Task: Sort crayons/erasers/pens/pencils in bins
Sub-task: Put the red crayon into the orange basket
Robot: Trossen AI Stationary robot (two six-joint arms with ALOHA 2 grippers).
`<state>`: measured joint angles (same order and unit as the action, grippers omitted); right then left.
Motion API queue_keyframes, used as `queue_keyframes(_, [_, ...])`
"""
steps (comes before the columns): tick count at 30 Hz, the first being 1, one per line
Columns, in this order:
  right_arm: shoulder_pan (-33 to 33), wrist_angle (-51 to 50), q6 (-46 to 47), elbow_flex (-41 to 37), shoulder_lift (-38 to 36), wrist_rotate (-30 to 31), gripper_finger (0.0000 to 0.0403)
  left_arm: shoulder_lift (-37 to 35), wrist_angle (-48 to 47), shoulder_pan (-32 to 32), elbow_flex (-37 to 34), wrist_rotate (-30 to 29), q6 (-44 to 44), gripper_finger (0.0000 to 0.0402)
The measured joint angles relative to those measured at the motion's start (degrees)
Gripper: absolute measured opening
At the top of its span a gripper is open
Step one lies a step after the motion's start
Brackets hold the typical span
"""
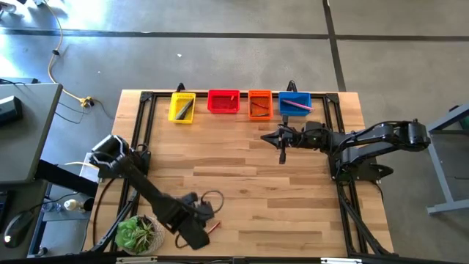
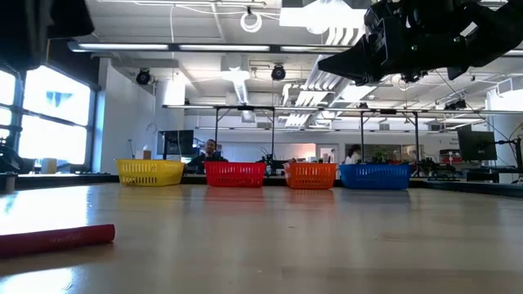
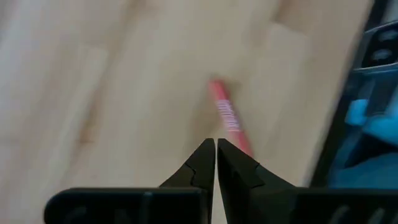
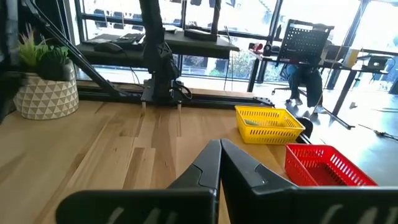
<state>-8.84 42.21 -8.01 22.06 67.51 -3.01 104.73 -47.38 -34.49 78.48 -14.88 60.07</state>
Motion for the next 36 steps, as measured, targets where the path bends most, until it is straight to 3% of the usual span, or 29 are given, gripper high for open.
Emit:
queue_keyframes(9, [0.7,-0.6,0.1,0.0,0.8,-0.3,0.0,10.9,0.9,-2.8,9.0,2.3,8.5,0.0071])
queue_keyframes(17, [1.9,-1.0,0.1,0.0,0.7,-0.6,0.0,15.4,1.0,-2.7,10.8,2.8,13.2,0.0123])
queue_keyframes(27, [3.8,-1.8,-0.1,0.0,0.7,-0.6,0.0,18.2,-1.0,-2.5,10.5,0.7,16.6,0.011])
queue_keyframes(36, [3.8,-2.9,0.0,0.0,0.7,-0.7,0.0,19.8,-1.3,-2.5,10.7,2.9,15.3,0.006])
